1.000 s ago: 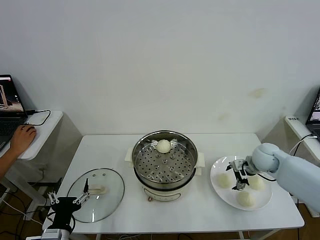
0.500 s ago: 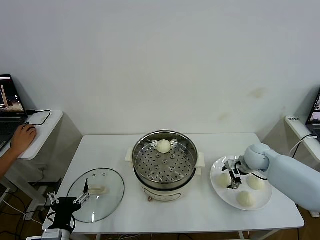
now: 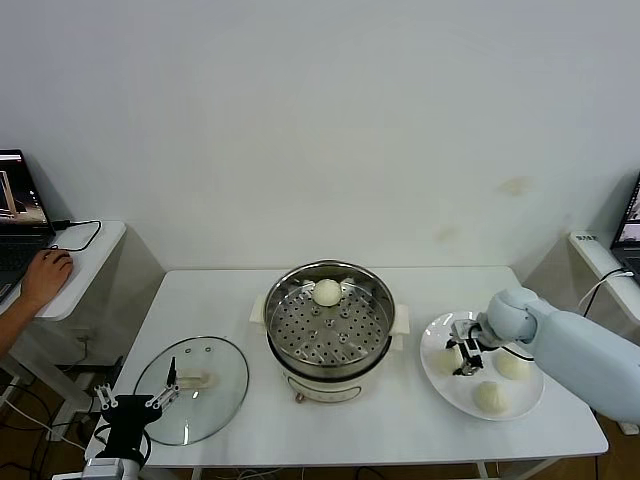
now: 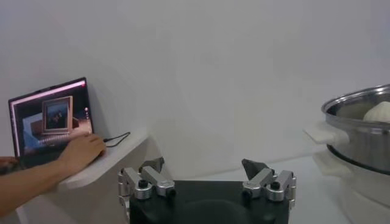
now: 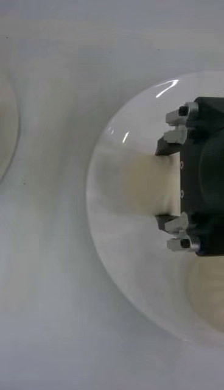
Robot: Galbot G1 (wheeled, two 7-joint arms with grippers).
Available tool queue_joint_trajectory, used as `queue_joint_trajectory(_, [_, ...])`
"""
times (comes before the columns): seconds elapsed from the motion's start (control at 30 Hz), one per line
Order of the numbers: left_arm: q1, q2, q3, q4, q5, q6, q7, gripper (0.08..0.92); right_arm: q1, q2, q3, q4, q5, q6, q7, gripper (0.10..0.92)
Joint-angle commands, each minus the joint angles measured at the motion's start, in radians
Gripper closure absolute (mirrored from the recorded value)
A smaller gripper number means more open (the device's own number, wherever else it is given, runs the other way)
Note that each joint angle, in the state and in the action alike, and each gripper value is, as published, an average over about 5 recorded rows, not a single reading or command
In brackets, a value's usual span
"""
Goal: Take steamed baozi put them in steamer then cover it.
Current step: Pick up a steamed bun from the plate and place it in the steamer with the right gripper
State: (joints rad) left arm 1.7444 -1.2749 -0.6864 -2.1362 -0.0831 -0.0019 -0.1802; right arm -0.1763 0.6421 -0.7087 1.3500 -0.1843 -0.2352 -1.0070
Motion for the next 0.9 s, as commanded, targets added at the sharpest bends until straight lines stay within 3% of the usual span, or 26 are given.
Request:
queue_joint_trajectory(0.03, [-0.001,0.001,-0.001,-0.003,-0.002,0.0,0.0,0.177,0.088,-0.074,-0.046,0.078,0.063,-0.02,-0.011,0.458])
queue_joint_trajectory(0.3, [-0.003,0.008,0.0,-0.011,-0.005,0.001,0.001,0.177,0.366,-0.204,-0.161,0.249,0.243,-0.06,-0.028,0.465])
queue_joint_trajectory(0.5, [-0.001,0.011,0.0,-0.026,-0.011,0.002,0.002,0.177,0.725,-0.206,-0.375,0.32,0.388,-0.092,-0.025,0.457])
queue_joint_trajectory(0.7, [0.0,0.013,0.002,-0.034,-0.015,0.002,0.002,0.177,0.964,-0.087,-0.527,0.365,0.552,-0.172,0.022,0.455])
queue_joint_trajectory(0.9, [0.002,0.015,-0.007,-0.039,-0.017,0.002,0.002,0.177,0.904,0.139,-0.528,0.353,0.681,-0.291,0.12,0.451])
